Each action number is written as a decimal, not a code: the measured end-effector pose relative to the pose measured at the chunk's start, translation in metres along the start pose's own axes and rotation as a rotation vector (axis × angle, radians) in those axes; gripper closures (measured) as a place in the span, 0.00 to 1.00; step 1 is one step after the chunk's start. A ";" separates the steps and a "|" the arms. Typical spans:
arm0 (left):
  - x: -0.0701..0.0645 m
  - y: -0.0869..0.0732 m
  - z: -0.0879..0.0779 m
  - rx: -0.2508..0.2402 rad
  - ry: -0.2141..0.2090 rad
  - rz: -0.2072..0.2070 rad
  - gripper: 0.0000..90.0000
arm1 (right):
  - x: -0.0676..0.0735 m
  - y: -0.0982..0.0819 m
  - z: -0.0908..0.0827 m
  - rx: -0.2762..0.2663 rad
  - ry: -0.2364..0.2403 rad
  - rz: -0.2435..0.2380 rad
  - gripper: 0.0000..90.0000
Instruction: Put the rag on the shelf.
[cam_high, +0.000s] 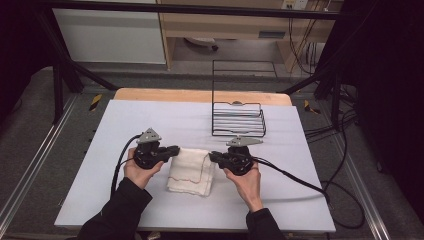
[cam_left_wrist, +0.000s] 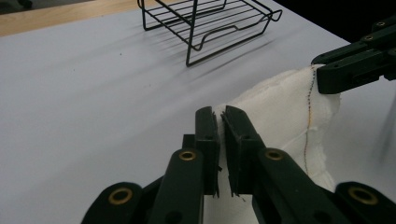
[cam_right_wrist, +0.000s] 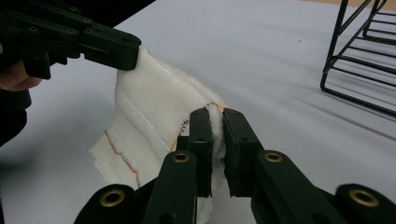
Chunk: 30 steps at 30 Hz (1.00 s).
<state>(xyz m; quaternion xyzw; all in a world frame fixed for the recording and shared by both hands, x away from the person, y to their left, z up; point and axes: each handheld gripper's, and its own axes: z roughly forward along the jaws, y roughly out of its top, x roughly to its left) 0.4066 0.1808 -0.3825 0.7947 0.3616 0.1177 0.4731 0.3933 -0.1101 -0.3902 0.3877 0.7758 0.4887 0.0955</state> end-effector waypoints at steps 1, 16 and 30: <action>-0.001 0.001 -0.001 -0.006 -0.006 -0.001 0.93 | 0.000 0.000 0.000 0.000 0.000 0.000 0.92; -0.020 0.013 -0.017 -0.080 -0.013 0.021 0.93 | 0.004 0.012 -0.025 -0.075 -0.009 -0.057 0.92; -0.039 0.032 -0.029 -0.181 -0.007 0.043 0.93 | 0.008 0.027 -0.054 -0.152 -0.039 -0.124 0.92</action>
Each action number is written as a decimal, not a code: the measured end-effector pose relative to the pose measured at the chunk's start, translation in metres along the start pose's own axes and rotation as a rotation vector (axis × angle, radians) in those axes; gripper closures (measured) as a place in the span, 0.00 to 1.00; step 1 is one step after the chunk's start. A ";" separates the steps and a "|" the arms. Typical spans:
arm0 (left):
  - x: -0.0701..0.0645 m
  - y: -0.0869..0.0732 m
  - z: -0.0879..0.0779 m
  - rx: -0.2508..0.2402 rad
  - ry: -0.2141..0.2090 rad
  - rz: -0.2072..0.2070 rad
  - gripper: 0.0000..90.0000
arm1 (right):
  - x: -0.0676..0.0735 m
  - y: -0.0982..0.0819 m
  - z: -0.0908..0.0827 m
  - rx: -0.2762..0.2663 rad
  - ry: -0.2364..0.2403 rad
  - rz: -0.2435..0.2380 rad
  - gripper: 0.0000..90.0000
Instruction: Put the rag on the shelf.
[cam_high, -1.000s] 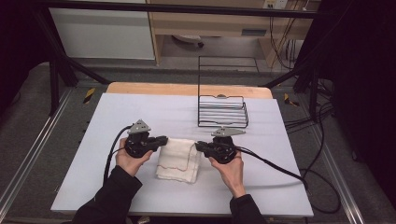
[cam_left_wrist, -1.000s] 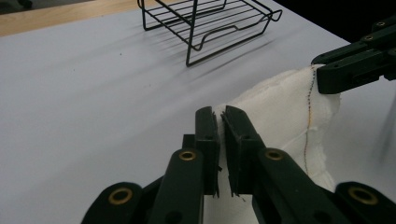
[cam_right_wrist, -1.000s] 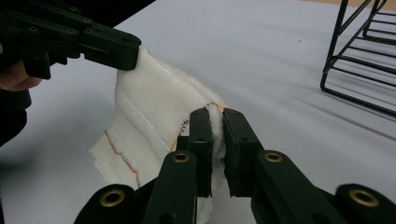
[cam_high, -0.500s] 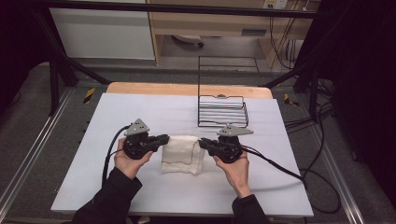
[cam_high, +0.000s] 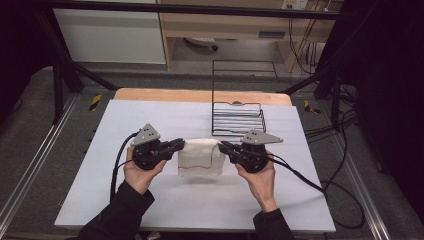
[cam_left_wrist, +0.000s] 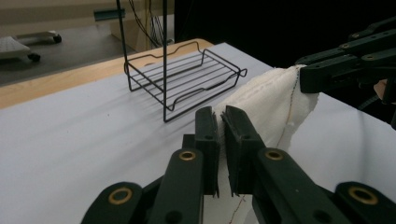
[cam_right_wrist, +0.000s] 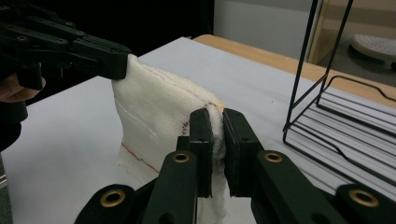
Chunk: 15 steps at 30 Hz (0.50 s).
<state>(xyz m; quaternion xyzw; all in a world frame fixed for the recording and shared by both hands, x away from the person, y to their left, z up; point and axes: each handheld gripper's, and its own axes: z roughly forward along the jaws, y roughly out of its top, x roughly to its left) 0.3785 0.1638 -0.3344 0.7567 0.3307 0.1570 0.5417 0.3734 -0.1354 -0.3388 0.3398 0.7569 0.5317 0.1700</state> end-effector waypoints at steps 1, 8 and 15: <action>-0.001 0.002 0.000 -0.010 0.002 0.001 0.93 | 0.000 0.001 -0.002 -0.007 -0.003 -0.001 0.92; -0.004 0.011 0.001 -0.045 -0.002 0.007 0.93 | -0.002 0.008 -0.011 -0.045 -0.013 -0.016 0.92; -0.007 0.023 0.004 -0.085 0.008 0.013 0.93 | -0.003 0.017 -0.018 -0.082 -0.034 -0.030 0.92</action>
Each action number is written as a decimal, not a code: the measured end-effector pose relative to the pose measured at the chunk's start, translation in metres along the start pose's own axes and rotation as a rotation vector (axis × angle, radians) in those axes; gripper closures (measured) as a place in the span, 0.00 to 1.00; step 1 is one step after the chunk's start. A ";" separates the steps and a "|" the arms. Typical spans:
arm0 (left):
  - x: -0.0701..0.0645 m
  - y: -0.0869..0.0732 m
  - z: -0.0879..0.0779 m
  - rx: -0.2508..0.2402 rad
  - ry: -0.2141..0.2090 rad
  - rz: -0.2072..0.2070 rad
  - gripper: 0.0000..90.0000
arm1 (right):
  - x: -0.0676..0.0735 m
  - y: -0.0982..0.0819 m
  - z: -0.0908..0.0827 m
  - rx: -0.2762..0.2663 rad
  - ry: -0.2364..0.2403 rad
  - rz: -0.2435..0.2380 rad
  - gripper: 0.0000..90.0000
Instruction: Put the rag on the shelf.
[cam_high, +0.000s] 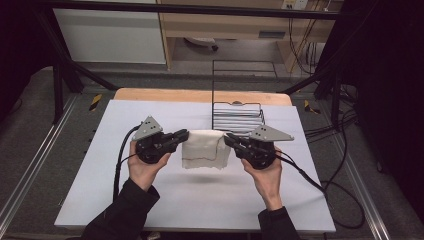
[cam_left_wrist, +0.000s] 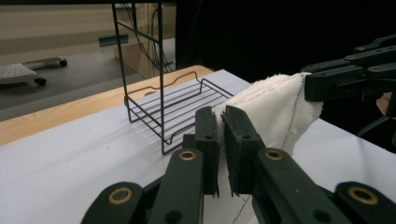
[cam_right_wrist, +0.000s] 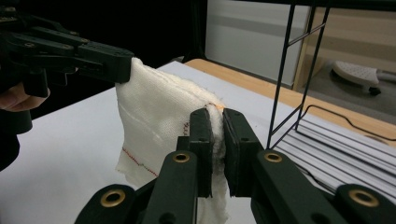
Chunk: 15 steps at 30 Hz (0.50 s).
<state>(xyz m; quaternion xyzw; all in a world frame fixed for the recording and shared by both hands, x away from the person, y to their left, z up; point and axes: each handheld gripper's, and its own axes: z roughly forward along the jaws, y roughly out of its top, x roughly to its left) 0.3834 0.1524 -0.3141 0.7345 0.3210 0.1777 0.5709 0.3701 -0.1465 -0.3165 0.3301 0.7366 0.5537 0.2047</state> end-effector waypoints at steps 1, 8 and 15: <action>0.000 0.002 0.001 -0.004 0.002 0.000 0.93 | -0.001 0.003 -0.002 -0.011 -0.005 -0.007 0.92; -0.003 0.015 0.006 -0.043 0.005 0.004 0.93 | -0.004 0.015 -0.010 -0.050 -0.029 -0.022 0.92; -0.008 0.030 0.011 -0.089 0.007 0.019 0.93 | -0.009 0.024 -0.017 -0.089 -0.055 -0.028 0.92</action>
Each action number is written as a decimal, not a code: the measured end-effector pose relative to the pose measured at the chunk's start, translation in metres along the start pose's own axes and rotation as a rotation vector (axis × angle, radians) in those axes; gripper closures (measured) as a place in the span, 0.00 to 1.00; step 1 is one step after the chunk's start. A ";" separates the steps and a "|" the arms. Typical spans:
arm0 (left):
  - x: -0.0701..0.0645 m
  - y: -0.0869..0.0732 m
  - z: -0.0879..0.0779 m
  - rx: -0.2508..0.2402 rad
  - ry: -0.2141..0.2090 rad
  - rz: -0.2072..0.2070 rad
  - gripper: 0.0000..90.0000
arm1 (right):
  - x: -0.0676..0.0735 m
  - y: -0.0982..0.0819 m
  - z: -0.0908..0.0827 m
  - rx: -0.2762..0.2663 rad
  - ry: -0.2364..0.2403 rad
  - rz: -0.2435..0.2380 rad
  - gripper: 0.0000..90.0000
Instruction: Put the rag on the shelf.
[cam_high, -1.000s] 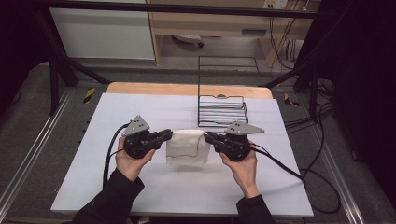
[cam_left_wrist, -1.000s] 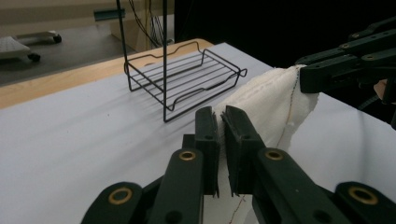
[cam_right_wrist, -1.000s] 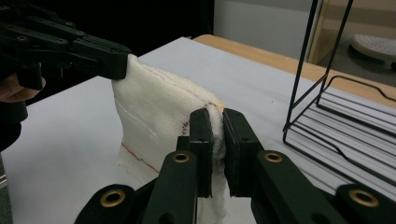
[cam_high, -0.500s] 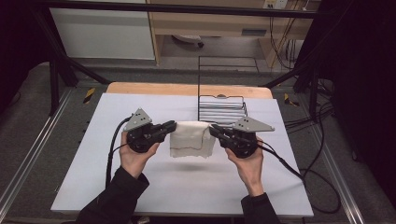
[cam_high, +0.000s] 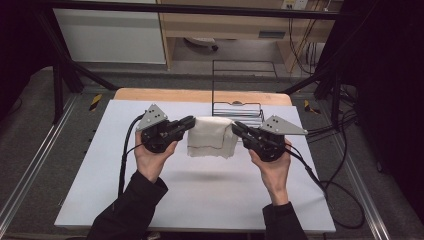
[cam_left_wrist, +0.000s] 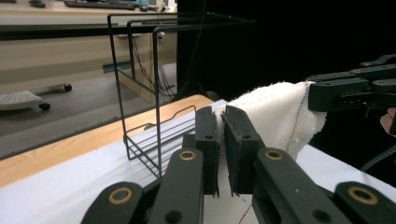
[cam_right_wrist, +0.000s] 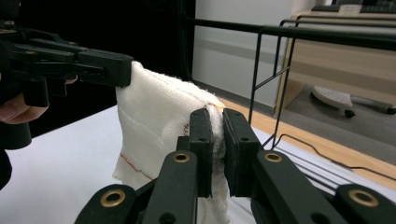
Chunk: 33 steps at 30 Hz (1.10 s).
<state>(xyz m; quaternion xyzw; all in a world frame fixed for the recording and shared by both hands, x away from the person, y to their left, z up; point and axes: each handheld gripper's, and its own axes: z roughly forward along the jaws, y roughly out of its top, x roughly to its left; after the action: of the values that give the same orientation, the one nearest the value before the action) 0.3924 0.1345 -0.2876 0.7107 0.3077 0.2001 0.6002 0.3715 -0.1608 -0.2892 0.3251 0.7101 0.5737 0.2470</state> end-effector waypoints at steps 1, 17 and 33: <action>0.000 0.001 0.001 -0.006 0.000 -0.001 0.93 | -0.001 0.001 -0.001 -0.005 -0.004 0.000 0.92; -0.002 0.019 0.015 -0.069 0.002 -0.003 0.93 | -0.011 0.018 -0.010 -0.076 -0.037 -0.016 0.92; -0.012 0.046 0.033 -0.138 -0.004 0.007 0.93 | -0.026 0.041 -0.023 -0.139 -0.083 -0.037 0.93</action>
<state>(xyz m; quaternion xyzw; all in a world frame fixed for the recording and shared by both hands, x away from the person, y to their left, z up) 0.4142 0.0985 -0.2484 0.6689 0.2896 0.2214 0.6478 0.3800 -0.1900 -0.2443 0.3175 0.6634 0.6030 0.3088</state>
